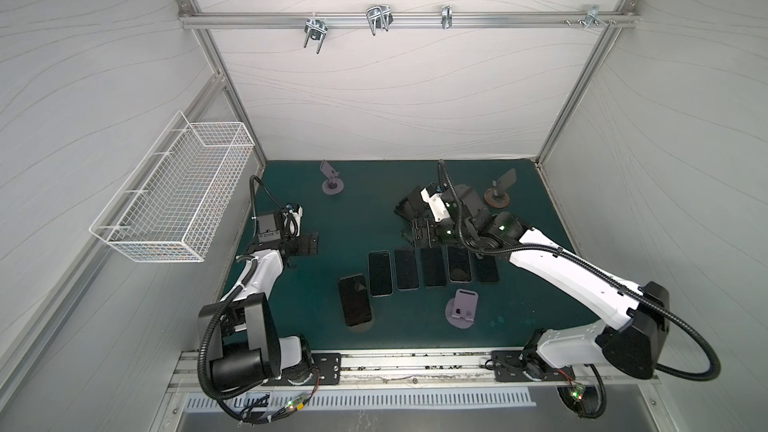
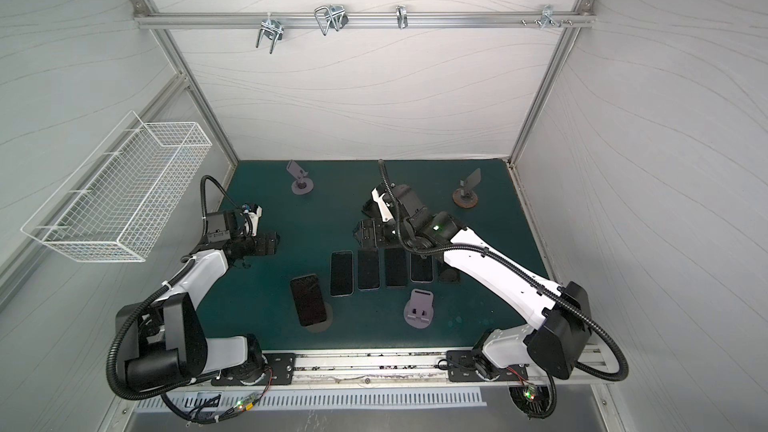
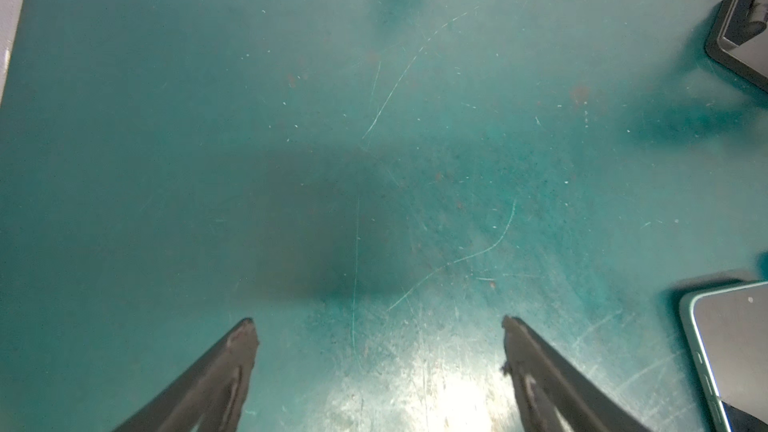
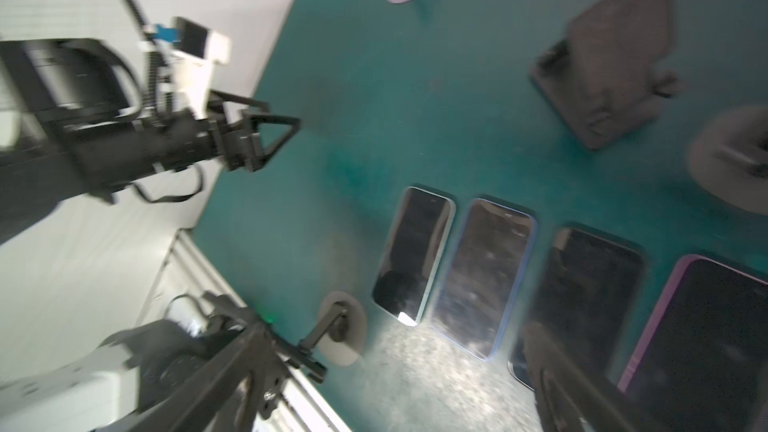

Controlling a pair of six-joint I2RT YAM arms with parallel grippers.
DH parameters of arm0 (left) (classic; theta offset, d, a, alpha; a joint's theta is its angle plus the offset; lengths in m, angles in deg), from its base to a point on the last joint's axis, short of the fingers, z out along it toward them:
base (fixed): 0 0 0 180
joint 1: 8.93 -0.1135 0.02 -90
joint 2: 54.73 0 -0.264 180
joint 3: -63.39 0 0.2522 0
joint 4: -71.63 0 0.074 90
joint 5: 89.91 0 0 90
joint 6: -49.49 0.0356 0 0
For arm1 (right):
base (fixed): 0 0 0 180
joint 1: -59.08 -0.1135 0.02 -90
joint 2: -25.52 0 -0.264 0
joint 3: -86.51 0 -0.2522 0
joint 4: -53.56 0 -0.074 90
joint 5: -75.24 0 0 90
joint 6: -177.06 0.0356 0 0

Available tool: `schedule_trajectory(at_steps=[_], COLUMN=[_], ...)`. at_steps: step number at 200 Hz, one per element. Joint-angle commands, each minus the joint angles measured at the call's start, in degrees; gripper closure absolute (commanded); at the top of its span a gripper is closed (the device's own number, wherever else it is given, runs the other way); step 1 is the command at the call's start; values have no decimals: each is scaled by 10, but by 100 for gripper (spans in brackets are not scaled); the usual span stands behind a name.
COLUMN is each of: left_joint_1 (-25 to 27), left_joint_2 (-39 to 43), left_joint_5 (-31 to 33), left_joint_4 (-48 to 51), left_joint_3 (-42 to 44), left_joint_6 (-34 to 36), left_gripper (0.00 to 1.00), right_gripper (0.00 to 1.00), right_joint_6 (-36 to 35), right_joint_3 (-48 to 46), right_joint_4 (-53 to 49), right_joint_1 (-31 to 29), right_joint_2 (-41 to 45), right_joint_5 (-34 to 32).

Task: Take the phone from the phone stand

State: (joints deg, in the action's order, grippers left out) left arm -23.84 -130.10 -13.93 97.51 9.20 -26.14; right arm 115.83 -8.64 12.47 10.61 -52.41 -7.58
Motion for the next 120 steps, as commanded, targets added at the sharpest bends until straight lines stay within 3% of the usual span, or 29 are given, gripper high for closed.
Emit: schedule_trajectory(at_steps=[1, 26, 58, 99, 120], left_joint_1=[-2, -1, -1, -2, -1], left_joint_2=[3, 2, 2, 1, 1], left_joint_5=[-11, -11, -11, -11, -10], left_joint_4=[-6, -6, -6, -5, -5], left_joint_3=[-19, -19, -19, -20, -20], left_joint_6=[10, 11, 11, 11, 10], left_gripper=[7, 7, 7, 8, 8], right_gripper=[5, 5, 5, 4, 1], right_joint_6=[-8, 23, 41, 28, 88], right_joint_3=[2, 17, 35, 55, 98], right_joint_4=[56, 38, -23, -12, -68], right_joint_1=[-2, -16, -62, -136, -165], right_joint_2=[-4, -23, -38, -67, -99], right_joint_5=[60, 50, -62, -76, -159])
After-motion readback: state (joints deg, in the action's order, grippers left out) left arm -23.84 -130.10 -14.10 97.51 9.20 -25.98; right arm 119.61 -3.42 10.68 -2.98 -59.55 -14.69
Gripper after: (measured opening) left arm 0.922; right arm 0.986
